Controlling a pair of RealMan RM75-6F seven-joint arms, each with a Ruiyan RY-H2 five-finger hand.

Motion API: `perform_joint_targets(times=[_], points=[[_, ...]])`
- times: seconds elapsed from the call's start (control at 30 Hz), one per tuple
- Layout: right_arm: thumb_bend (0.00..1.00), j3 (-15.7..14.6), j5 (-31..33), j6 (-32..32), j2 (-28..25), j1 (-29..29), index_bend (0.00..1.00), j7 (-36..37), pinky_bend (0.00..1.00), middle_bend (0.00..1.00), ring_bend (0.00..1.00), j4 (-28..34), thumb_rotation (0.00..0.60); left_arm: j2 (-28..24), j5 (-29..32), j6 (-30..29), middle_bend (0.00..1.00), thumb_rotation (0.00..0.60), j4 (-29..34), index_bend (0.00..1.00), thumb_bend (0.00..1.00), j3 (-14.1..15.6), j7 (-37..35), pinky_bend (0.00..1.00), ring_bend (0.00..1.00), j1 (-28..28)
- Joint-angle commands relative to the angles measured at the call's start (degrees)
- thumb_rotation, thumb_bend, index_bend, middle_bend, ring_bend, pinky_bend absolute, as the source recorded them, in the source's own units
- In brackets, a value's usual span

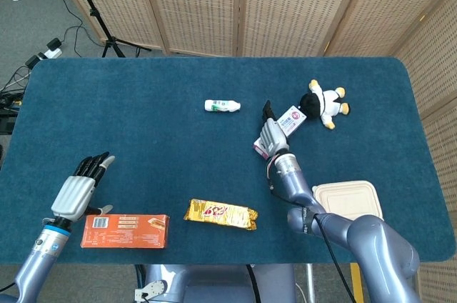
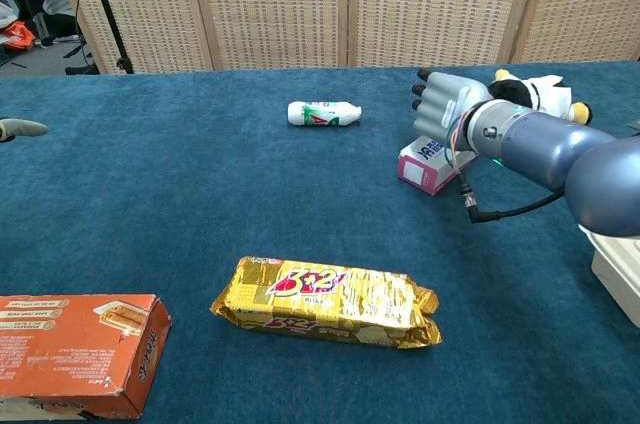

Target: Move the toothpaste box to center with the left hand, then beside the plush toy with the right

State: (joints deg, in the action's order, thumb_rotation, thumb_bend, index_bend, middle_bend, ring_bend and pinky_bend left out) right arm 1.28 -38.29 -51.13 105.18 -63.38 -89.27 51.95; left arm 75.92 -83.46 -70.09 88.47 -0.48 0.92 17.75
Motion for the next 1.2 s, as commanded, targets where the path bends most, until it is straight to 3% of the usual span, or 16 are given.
perform_joint_targets(times=[0.03, 0.63, 1.2], points=[[0.81, -0.1, 0.1, -0.1, -0.1, 0.3, 0.28, -0.2, 0.01, 0.13, 0.00, 0.0, 0.600, -0.1, -0.2, -0.1, 0.00, 0.600, 0.2, 0.00, 0.00, 0.0, -0.1, 0.00, 0.00, 0.0], [0.82, 0.5, 5.9, -3.2, -0.9, 2.4, 0.28, -6.3, 0.01, 0.13, 0.00, 1.0, 0.600, -0.5, -0.7, -0.3, 0.00, 0.600, 0.5, 0.00, 0.00, 0.1, -1.2, 0.00, 0.00, 0.0], [0.81, -0.1, 9.4, -7.1, -4.7, 5.9, 0.28, -8.3, 0.01, 0.13, 0.00, 6.1, 0.600, -0.8, -1.5, -0.9, 0.00, 0.600, 0.6, 0.00, 0.00, 0.2, -2.5, 0.00, 0.00, -0.1]])
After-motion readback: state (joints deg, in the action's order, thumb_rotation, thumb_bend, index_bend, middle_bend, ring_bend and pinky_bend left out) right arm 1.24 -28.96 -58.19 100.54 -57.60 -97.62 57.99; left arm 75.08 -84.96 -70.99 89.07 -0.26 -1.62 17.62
